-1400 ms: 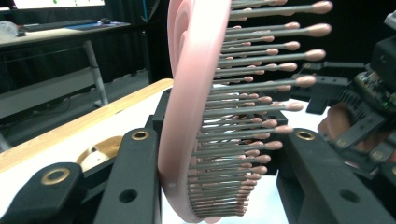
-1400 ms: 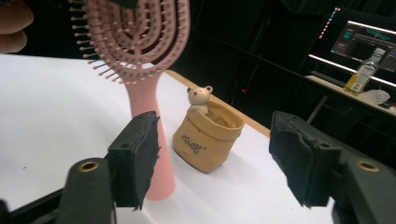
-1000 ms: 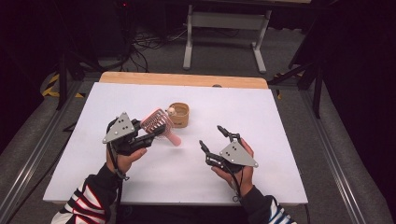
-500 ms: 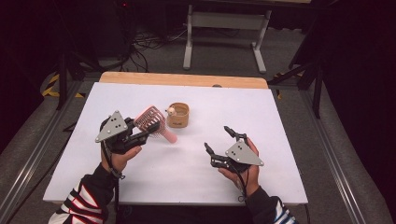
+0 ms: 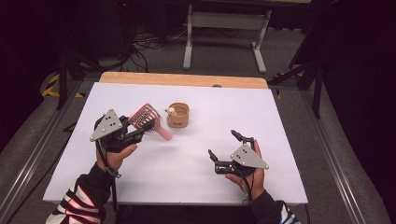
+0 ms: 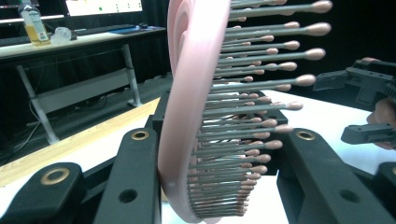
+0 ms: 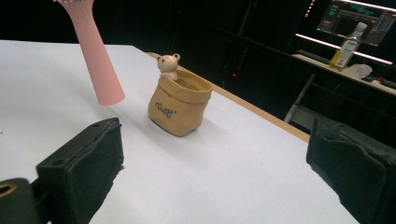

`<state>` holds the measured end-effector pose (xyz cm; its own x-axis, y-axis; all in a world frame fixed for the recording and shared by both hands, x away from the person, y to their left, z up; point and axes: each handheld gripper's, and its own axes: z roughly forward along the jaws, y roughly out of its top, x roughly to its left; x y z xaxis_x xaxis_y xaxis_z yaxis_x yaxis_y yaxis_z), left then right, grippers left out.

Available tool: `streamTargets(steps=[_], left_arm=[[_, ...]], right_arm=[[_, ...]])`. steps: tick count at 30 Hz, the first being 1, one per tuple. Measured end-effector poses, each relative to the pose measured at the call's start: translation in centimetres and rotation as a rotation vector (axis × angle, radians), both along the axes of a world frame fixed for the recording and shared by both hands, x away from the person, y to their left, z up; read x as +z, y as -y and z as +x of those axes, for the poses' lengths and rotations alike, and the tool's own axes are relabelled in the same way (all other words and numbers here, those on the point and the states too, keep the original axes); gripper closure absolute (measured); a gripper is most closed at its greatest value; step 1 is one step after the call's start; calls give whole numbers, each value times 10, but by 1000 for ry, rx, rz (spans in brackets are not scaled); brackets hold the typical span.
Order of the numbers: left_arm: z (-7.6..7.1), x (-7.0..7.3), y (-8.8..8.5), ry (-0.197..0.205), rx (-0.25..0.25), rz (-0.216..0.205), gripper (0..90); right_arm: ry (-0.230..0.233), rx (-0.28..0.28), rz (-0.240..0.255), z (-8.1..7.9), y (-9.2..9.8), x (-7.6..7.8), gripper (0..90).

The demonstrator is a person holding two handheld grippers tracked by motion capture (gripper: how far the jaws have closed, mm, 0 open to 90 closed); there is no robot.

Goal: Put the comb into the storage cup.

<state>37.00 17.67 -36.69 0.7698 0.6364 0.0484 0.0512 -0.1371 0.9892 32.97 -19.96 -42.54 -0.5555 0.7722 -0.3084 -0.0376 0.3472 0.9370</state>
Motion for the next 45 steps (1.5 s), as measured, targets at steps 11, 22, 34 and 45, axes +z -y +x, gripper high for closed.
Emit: streamTargets(steps=[11,22,34,45], left_arm=[[0,1,-2,-3,8,-3,629],[0,3,-7,5,22,-13,629],[3,5,-8,1,32,-17,628],[5,8,-4,14,34,-13,629]], right_arm=[[-22,-25,-7,-5,10,-5,29],[-30,-53,-17,-10,28,-10,31],[-52,-89,-13,-16,44,-15,36],[-68,-117,-34,-19,52,-20,43]])
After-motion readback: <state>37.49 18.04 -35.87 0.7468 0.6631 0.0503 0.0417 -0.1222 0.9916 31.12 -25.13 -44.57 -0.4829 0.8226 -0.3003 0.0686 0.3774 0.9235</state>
